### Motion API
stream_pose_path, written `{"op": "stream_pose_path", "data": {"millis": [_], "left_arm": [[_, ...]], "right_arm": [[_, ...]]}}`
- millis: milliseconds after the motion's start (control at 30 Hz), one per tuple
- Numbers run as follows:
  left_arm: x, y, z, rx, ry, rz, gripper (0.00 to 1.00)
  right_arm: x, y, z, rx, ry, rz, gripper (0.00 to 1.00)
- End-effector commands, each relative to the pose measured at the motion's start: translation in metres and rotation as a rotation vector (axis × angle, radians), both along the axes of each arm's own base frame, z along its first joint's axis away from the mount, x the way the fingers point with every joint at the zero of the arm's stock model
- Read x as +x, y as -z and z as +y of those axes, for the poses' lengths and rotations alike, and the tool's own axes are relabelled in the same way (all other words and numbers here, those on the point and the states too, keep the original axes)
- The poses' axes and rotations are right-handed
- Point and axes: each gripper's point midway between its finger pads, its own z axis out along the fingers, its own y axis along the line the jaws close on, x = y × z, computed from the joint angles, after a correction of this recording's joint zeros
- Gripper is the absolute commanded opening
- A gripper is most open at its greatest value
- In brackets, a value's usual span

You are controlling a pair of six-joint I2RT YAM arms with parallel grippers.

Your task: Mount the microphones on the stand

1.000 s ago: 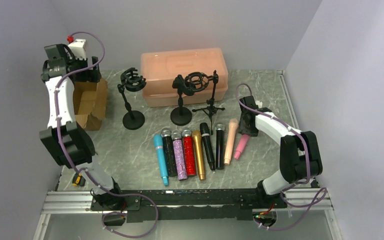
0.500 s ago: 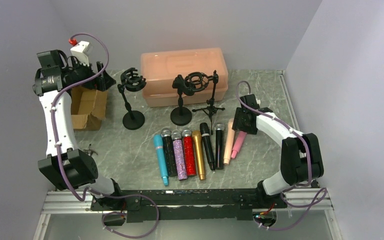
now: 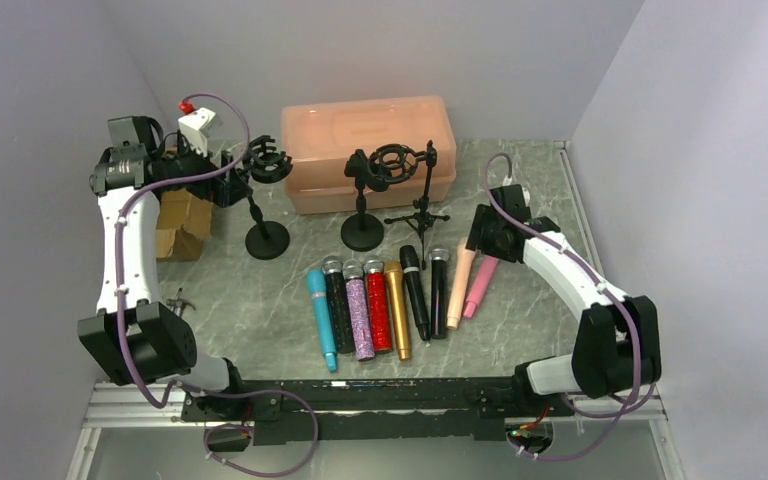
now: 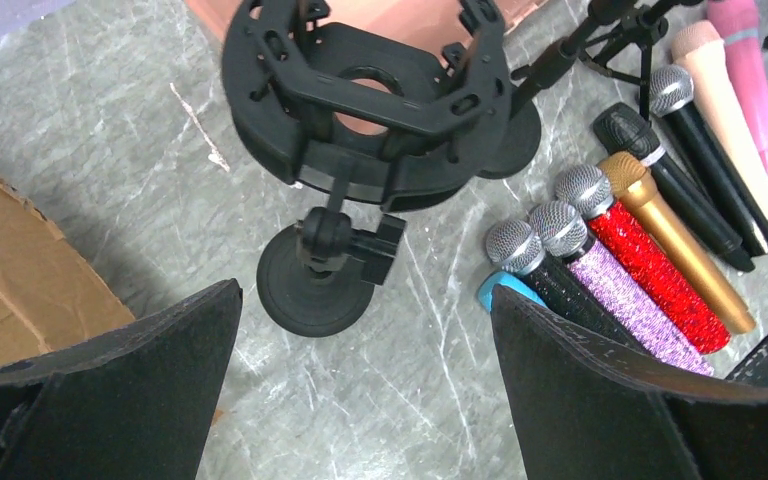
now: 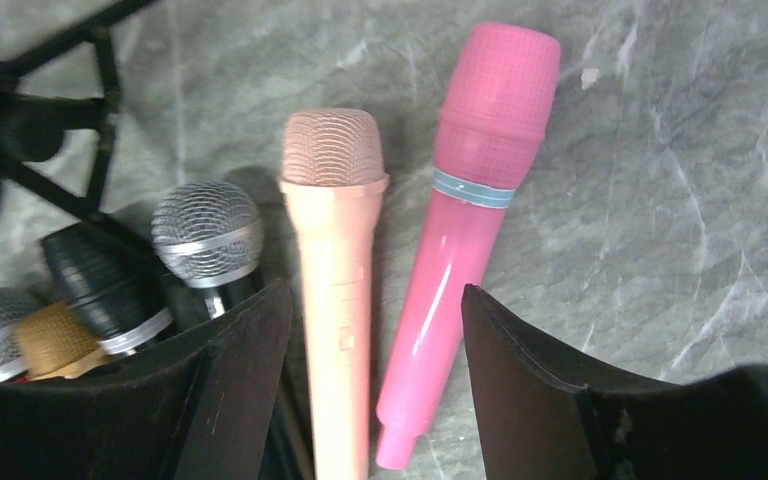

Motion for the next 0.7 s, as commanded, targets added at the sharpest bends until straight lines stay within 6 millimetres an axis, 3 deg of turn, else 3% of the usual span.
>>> {"op": "stream_pose_path", "data": {"millis": [0, 367, 500, 667], "left_arm": [[-0.007, -0.020, -0.008, 0.063, 0.043, -0.125, 0.99], [0.045, 0.008, -0.015, 0.253, 0.025, -0.162, 0.98], [0.054, 0.011, -0.010, 0.270, 0.008, -0.161, 0.90], [0.043, 0.017, -0.011, 0.292, 0.033, -0.179, 0.71]], "right_arm": [[0.011, -0.046, 0.017, 0.076, -0.016, -0.117, 0.66], [-0.010, -0.085, 0.052, 0.101, -0.113, -0.201, 0.66], [-0.020, -0.096, 0.063, 0.111, -0.143, -0.226, 0.66], [-0.030, -0.107, 0.071, 0.133, -0.179, -0.253, 0.64]]}}
